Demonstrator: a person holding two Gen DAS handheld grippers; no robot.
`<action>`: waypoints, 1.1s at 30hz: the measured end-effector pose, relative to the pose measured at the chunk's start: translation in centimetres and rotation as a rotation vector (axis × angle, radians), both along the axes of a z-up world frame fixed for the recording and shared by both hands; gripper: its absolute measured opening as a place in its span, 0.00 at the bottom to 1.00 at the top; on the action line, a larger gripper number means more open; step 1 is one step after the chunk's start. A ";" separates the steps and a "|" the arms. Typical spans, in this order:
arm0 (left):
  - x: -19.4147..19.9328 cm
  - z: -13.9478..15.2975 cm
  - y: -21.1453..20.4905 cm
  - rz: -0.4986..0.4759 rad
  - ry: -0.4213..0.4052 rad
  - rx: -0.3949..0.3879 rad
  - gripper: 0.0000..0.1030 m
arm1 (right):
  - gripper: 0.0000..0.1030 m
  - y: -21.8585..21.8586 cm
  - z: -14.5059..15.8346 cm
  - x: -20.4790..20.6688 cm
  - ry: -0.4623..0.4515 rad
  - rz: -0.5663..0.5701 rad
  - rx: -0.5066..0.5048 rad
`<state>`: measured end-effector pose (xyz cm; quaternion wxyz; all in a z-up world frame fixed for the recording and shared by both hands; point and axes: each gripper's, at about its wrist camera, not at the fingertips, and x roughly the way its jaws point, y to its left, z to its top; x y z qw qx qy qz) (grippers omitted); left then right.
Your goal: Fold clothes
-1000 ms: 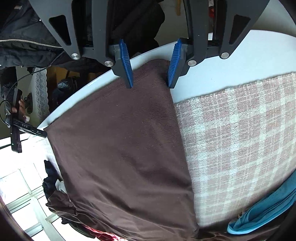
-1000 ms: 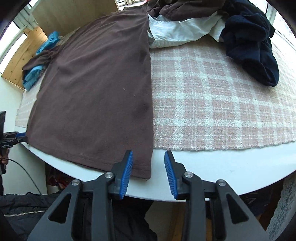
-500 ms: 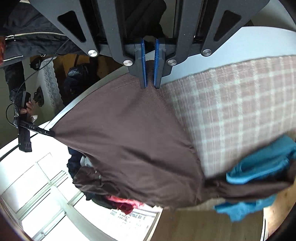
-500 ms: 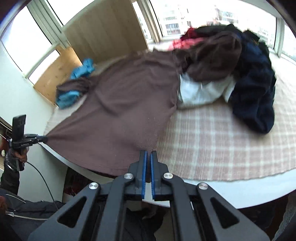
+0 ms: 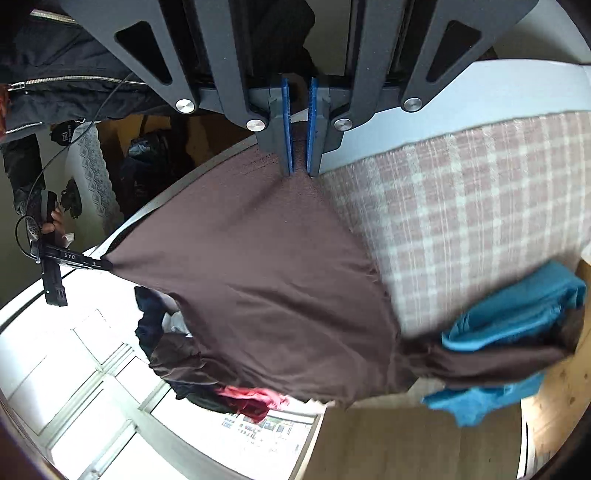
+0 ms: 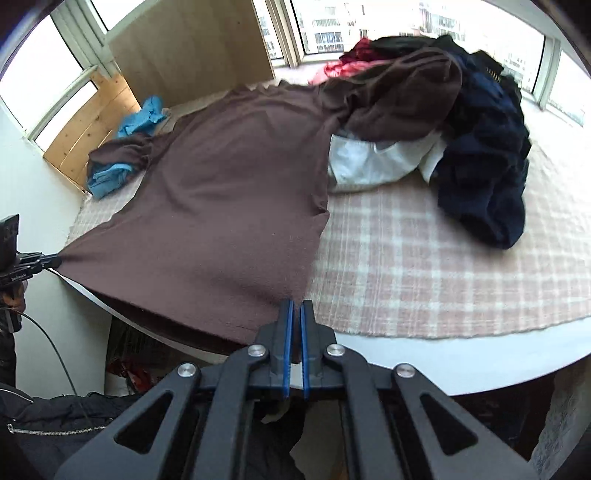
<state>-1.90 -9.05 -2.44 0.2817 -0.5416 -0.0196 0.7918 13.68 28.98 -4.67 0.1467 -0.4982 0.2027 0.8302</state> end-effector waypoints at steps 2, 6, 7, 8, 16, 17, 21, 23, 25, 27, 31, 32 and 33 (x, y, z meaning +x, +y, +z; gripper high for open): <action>0.7 -2.1 0.6 -0.022 -0.043 0.002 0.06 | 0.04 -0.3 -2.2 0.3 -0.057 -0.010 -0.022; 1.5 -11.4 1.2 -0.008 -0.236 -0.044 0.06 | 0.04 -1.3 -9.4 0.3 -0.240 -0.023 -0.068; 1.4 -12.6 1.0 0.000 -0.257 -0.051 0.06 | 0.04 -1.4 -9.9 0.1 -0.261 -0.019 -0.070; 1.6 -12.5 0.6 0.005 -0.267 -0.040 0.07 | 0.04 -1.4 -9.9 -0.1 -0.289 -0.008 -0.064; -0.8 -7.7 -2.4 0.010 -0.181 -0.092 0.08 | 0.35 2.3 -3.8 -3.1 -0.146 -0.067 -0.056; -2.6 -7.7 -2.4 0.020 -0.162 -0.090 0.08 | 0.36 3.2 -3.3 -4.2 -0.101 -0.084 -0.071; -10.2 -9.4 -1.2 0.068 -0.146 -0.059 0.12 | 0.36 5.1 -3.7 -10.0 -0.067 -0.090 0.016; -13.4 -10.8 0.0 0.079 -0.162 -0.058 0.12 | 0.36 6.1 -5.0 -12.3 -0.085 -0.083 0.029; -14.9 -11.9 1.5 0.076 -0.177 -0.088 0.12 | 0.36 7.2 -6.2 -13.8 -0.081 -0.082 0.005; -15.8 -12.4 2.4 0.078 -0.185 -0.076 0.12 | 0.36 8.0 -6.8 -14.6 -0.076 -0.075 -0.004; -16.4 -12.7 3.8 0.075 -0.190 -0.070 0.20 | 0.36 9.8 -8.4 -14.7 -0.081 -0.091 -0.046; -16.3 -12.8 4.1 0.067 -0.196 -0.075 0.20 | 0.36 10.3 -8.7 -14.7 -0.080 -0.095 -0.058; -16.3 -13.0 4.5 0.060 -0.203 -0.079 0.20 | 0.36 10.6 -8.9 -14.8 -0.077 -0.096 -0.069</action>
